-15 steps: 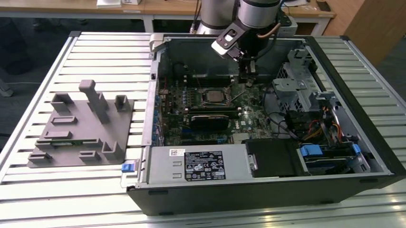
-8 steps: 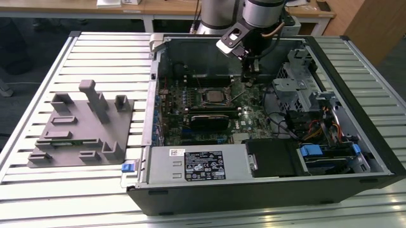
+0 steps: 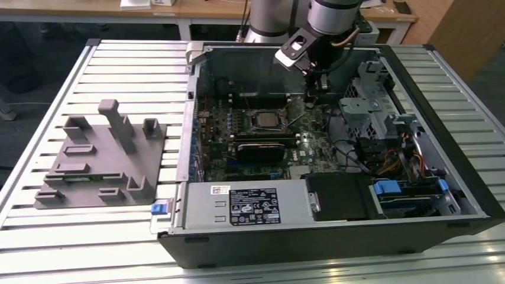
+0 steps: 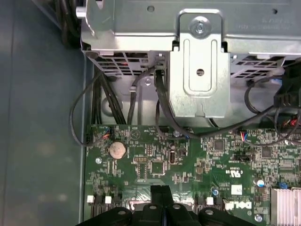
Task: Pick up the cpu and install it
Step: 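Close the cpu cover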
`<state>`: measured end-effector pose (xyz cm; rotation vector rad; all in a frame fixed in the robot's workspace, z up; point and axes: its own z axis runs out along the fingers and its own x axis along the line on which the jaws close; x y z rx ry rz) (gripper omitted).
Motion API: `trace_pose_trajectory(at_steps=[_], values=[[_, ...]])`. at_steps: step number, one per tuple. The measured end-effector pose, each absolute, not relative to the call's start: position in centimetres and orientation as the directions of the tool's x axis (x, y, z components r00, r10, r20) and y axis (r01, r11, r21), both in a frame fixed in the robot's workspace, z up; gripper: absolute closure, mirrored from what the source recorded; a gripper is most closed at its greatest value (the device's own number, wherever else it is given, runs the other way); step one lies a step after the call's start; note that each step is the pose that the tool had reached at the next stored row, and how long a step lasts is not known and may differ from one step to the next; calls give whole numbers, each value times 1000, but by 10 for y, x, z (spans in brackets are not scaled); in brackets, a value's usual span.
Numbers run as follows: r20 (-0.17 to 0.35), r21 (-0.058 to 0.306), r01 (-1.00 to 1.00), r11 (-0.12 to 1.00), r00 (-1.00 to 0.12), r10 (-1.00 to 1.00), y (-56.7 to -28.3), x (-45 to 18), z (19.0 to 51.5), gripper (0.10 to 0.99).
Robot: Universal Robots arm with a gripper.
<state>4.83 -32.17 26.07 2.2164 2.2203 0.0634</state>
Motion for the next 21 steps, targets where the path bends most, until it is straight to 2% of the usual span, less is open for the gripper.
trace_pose_trajectory(at_steps=[21], values=[[23,8,1000,2,-2,1000,-319,57,248,969]])
